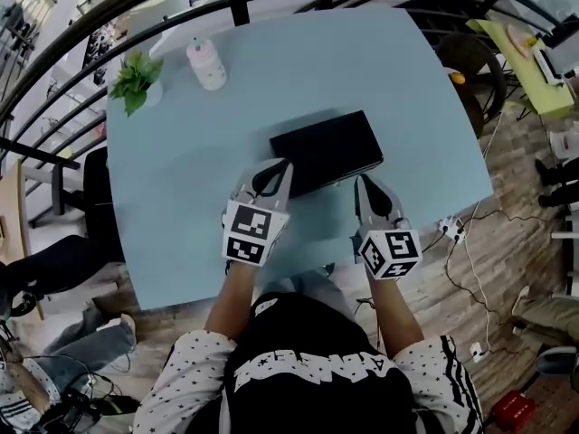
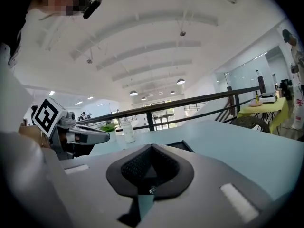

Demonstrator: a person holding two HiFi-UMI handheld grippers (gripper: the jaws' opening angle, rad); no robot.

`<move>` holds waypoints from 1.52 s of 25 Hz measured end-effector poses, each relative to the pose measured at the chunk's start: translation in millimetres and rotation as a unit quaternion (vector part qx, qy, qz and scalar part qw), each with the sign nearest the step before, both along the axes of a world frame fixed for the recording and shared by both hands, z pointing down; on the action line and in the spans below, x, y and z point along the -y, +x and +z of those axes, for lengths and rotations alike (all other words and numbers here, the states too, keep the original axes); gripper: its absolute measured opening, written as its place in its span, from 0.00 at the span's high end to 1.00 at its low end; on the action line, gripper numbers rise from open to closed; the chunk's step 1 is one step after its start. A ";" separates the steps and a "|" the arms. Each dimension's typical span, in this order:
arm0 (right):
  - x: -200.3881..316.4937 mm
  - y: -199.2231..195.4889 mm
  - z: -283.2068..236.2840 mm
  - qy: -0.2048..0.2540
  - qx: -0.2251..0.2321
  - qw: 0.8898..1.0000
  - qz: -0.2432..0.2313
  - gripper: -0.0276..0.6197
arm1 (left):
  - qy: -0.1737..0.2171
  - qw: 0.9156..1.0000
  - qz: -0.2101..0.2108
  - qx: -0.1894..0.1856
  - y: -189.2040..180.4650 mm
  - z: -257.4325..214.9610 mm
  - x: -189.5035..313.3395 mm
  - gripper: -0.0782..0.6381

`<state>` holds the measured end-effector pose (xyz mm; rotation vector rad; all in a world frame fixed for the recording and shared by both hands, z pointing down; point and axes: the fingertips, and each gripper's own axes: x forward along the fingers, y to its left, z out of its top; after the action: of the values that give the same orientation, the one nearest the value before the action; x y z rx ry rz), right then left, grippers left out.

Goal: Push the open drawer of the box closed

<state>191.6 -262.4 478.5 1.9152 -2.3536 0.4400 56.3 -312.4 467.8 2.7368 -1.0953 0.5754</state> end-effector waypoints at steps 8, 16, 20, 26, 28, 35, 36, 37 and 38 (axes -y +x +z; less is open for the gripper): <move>-12.3 19.1 -64.2 0.059 -0.006 0.998 -0.004 0.96 | 0.059 0.996 0.055 0.022 31.1 -58.6 -25.3 0.89; -33.5 26.2 -101.9 0.096 -0.004 0.995 -0.016 0.96 | 0.116 0.989 0.076 0.045 43.9 -105.5 -44.8 0.89; -36.7 29.0 -111.2 0.103 -0.013 0.994 -0.027 0.96 | 0.126 0.988 0.083 0.035 53.3 -119.5 -48.8 0.89; -37.7 30.7 -121.7 0.109 -0.020 0.993 -0.028 0.96 | 0.131 0.988 0.082 0.028 56.2 -129.5 -48.7 0.89; -37.9 29.1 -121.6 0.108 -0.023 0.993 -0.029 0.96 | 0.130 0.988 0.077 0.019 53.0 -129.8 -47.7 0.89; -33.9 18.1 -118.7 0.101 -0.043 0.992 -0.055 0.96 | 0.117 0.990 0.073 0.011 46.0 -124.0 -44.5 0.89; -33.7 18.2 -118.1 0.099 -0.045 0.992 -0.057 0.96 | 0.116 0.991 0.072 0.010 46.1 -123.1 -45.0 0.89; -33.2 18.2 -117.6 0.098 -0.046 0.992 -0.057 0.96 | 0.115 0.991 0.072 0.009 46.0 -122.3 -44.9 0.89; -32.2 17.6 -117.1 0.097 -0.046 0.993 -0.058 0.96 | 0.115 0.991 0.071 0.009 45.2 -121.5 -44.3 0.89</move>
<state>209.2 -230.2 361.4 1.8156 -2.5100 0.1156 101.5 -268.1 346.3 3.0328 -1.0359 0.5213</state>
